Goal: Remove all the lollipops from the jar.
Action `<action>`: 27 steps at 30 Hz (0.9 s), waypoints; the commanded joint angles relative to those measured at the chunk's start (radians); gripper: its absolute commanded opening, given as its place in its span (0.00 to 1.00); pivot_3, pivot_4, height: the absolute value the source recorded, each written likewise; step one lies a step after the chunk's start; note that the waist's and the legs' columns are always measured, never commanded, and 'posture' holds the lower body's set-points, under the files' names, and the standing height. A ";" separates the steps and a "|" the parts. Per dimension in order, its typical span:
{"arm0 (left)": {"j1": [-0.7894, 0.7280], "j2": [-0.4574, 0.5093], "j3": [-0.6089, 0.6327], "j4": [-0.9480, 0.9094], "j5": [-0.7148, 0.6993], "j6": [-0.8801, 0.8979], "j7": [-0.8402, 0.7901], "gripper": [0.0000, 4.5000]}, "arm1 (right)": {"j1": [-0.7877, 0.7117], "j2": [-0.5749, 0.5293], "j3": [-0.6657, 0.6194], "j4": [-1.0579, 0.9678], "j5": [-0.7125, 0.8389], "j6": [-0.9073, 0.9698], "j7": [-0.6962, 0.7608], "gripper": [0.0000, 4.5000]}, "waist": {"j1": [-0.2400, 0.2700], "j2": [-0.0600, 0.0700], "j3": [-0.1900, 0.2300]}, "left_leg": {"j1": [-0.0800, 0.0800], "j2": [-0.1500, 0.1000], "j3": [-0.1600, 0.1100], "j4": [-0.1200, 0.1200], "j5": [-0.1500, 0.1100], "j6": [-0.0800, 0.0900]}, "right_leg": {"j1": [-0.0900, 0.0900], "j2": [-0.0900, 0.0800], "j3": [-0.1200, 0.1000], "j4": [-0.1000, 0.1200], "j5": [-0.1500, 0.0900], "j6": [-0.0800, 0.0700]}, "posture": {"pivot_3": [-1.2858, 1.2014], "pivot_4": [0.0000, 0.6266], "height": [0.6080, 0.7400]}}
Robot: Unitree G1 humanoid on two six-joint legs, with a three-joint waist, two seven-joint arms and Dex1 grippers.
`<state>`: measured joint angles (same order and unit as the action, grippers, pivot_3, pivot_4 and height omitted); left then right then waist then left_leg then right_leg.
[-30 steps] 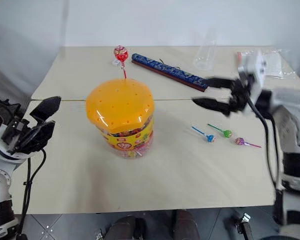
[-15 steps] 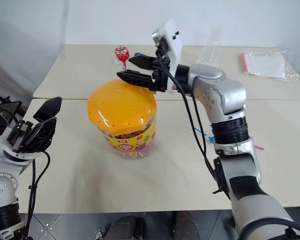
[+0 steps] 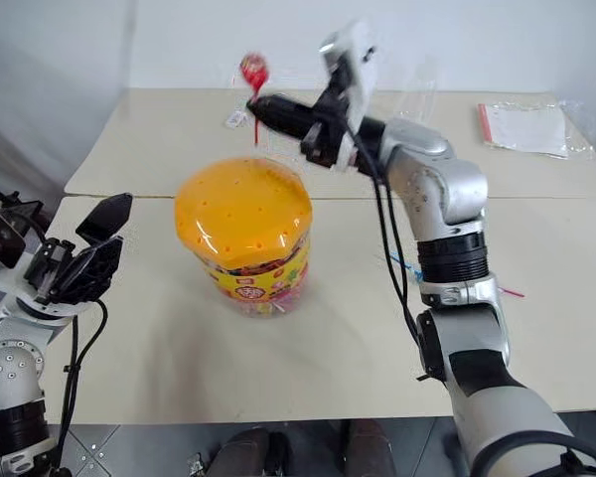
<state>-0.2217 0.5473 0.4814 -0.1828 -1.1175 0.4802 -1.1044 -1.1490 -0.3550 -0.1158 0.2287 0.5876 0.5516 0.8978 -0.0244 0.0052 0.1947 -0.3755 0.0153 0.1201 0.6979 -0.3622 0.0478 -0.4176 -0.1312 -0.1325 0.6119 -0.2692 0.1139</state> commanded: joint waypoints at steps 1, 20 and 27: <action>0.003 0.057 -0.020 -0.040 0.021 0.003 -0.072 1.00 | 0.041 -0.167 -0.090 -0.029 0.017 0.013 0.062 0.00 | 0.003 0.000 0.000 | 0.000 0.000 0.000 0.000 0.000 0.000 | 0.000 0.000 0.000 -0.001 0.000 0.000 | 0.52 0.24 1.00; -0.010 0.156 -0.124 -0.052 0.163 -0.042 -0.196 1.00 | 0.783 -0.734 0.029 0.184 -0.419 -0.370 0.198 0.00 | -0.003 0.002 0.001 | 0.007 0.001 0.011 0.001 0.001 0.001 | 0.005 -0.001 0.009 -0.006 -0.001 0.002 | 0.52 0.24 1.00; 0.018 0.194 -0.088 -0.065 0.163 -0.041 -0.194 1.00 | 0.800 -0.717 -0.064 0.180 -0.329 -0.467 0.264 0.53 | -0.002 0.002 0.001 | 0.005 0.001 0.006 0.000 0.000 0.001 | 0.004 -0.001 0.009 -0.006 -0.001 0.002 | 0.52 0.24 1.00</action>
<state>-0.2180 0.7249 0.3597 -0.2162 -0.9543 0.4466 -1.2923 -0.3575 -1.0660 -0.1250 0.4318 0.2162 0.1258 1.1371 -0.0261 0.0075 0.1958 -0.3703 0.0168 0.1260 0.6978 -0.3618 0.0489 -0.4133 -0.1323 -0.1234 0.6063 -0.2706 0.1163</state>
